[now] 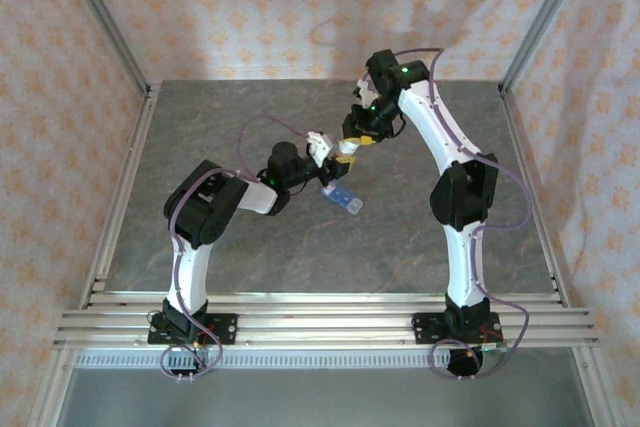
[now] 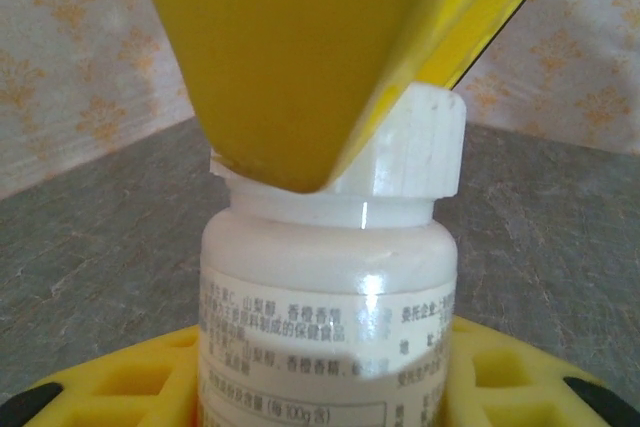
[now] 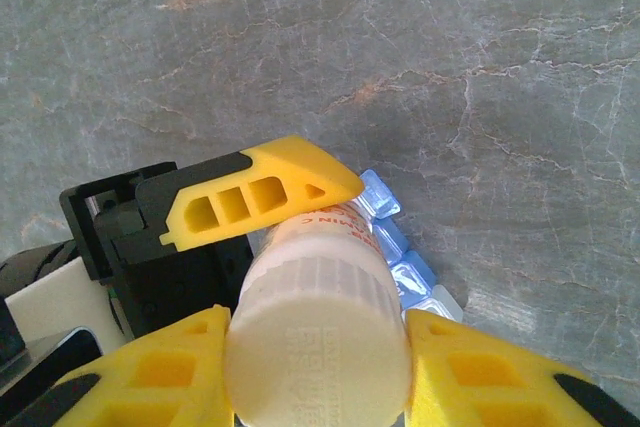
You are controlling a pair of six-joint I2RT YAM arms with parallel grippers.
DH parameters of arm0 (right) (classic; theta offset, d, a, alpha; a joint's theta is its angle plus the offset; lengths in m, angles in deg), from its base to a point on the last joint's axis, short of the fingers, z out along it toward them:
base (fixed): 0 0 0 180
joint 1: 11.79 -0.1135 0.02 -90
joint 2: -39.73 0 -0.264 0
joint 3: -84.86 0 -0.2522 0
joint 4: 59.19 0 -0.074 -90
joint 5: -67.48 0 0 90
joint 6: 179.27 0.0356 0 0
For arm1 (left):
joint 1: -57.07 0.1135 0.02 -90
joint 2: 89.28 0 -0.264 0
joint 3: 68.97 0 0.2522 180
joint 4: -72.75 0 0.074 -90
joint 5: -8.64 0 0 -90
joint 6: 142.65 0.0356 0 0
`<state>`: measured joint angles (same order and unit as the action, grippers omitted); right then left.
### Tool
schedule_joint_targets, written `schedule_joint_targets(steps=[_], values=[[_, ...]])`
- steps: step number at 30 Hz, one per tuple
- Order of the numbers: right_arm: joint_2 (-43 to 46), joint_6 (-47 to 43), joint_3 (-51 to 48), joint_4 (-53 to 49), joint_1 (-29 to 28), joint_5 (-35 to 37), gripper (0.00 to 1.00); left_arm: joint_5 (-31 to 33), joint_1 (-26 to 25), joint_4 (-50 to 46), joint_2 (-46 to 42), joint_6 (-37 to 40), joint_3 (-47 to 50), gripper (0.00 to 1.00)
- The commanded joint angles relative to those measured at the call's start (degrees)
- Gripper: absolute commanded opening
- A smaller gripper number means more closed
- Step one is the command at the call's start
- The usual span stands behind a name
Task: Sort the pills into containers
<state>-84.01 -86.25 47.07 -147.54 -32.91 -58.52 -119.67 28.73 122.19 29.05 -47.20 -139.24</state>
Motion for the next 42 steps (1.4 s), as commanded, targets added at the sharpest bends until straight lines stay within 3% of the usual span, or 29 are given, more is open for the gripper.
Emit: schedule_joint_targets(steps=[1,14,24,32,35,42], values=[[1.3,2.1,-1.4,0.1,-0.6,0.2,0.39,0.1,-0.5,10.3,-4.8,-0.4,-1.2,0.0],[1.7,6.1,3.0,2.3,0.7,1.6,0.58,0.5,-0.5,10.3,-4.5,-0.6,-0.2,0.0],[1.4,13.2,6.4,9.7,3.1,-2.5,0.74,0.4,-0.9,10.1,-4.4,-1.2,0.3,0.0],[-0.2,19.2,10.3,13.5,6.3,-3.1,0.74,1.1,-1.1,10.0,-5.3,-2.0,0.8,0.0],[2.3,18.2,6.0,14.9,6.9,-1.6,0.72,1.8,-1.1,10.0,-6.0,-2.7,1.4,0.0],[16.1,15.6,-14.0,26.6,6.9,1.5,0.71,2.0,-1.2,10.1,-8.3,-5.7,2.6,0.0]])
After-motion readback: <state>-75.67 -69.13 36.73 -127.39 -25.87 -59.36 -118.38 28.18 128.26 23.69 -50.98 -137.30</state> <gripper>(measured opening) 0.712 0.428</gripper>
